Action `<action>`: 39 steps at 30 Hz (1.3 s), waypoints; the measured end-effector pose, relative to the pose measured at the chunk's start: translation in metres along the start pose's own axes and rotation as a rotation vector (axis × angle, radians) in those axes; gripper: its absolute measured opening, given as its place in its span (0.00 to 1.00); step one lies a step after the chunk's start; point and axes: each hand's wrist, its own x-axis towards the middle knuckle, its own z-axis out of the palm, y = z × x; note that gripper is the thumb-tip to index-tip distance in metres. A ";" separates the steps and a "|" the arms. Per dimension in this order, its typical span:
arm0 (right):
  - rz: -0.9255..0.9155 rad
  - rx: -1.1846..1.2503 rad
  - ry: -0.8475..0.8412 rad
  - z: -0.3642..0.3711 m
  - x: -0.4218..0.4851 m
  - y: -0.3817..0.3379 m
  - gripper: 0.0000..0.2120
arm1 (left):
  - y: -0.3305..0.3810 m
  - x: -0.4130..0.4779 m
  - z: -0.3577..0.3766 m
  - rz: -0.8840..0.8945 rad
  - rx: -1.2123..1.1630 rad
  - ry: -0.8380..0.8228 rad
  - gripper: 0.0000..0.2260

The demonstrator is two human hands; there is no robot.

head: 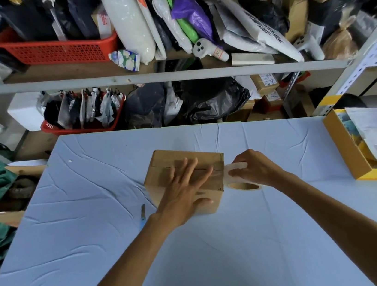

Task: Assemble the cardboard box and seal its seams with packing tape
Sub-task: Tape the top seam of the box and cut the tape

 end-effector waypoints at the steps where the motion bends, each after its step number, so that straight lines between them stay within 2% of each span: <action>1: 0.011 0.039 -0.022 -0.001 0.000 0.002 0.12 | -0.003 -0.001 -0.002 0.001 -0.019 0.020 0.27; 3: 0.062 0.080 -0.045 -0.001 0.000 0.003 0.18 | -0.008 0.001 -0.007 -0.011 -0.075 0.037 0.24; 6: 0.110 0.039 -0.078 0.005 0.001 0.004 0.25 | -0.009 0.005 -0.014 -0.009 -0.117 0.014 0.25; 10: 0.104 0.037 -0.037 0.016 -0.003 0.000 0.29 | -0.008 0.003 -0.019 -0.041 -0.211 0.069 0.27; 12: 0.083 0.054 -0.018 0.015 -0.005 -0.003 0.27 | -0.002 0.003 -0.022 -0.105 -0.349 0.051 0.26; 14: 0.091 0.110 -0.052 0.011 -0.006 -0.005 0.21 | 0.012 0.007 -0.023 -0.204 -0.440 0.018 0.31; 17: 0.043 0.251 -0.134 0.005 -0.010 -0.002 0.10 | 0.030 0.015 -0.020 -0.261 -0.370 0.099 0.31; 19: 0.023 0.340 -0.155 0.005 -0.014 0.006 0.09 | 0.031 0.018 -0.017 -0.242 -0.285 0.183 0.26; 22: 0.074 0.403 -0.201 0.011 -0.014 0.016 0.18 | 0.025 0.018 -0.017 -0.201 -0.208 0.179 0.26; 25: 0.154 0.350 -0.267 0.020 -0.010 0.019 0.28 | 0.022 0.018 -0.020 -0.157 -0.194 0.157 0.28; 27: 0.167 0.203 -0.234 0.028 -0.007 0.019 0.34 | 0.019 0.021 -0.024 -0.148 -0.189 0.124 0.30; 29: 0.170 0.109 -0.177 0.033 -0.009 0.019 0.31 | 0.017 0.023 -0.025 -0.141 -0.202 0.095 0.29; 32: 0.047 0.434 -0.277 0.036 -0.013 0.022 0.13 | 0.009 0.022 -0.026 -0.154 -0.294 0.071 0.27; 33: 0.009 0.547 -0.307 0.034 -0.018 0.023 0.12 | 0.005 0.021 -0.027 -0.156 -0.324 0.078 0.27; 35: -0.025 0.691 -0.370 0.033 -0.026 0.023 0.16 | -0.003 0.017 -0.028 -0.136 -0.296 0.114 0.26; 39: -0.040 0.691 -0.352 0.044 -0.028 0.024 0.14 | -0.009 0.012 -0.028 -0.114 -0.245 0.101 0.26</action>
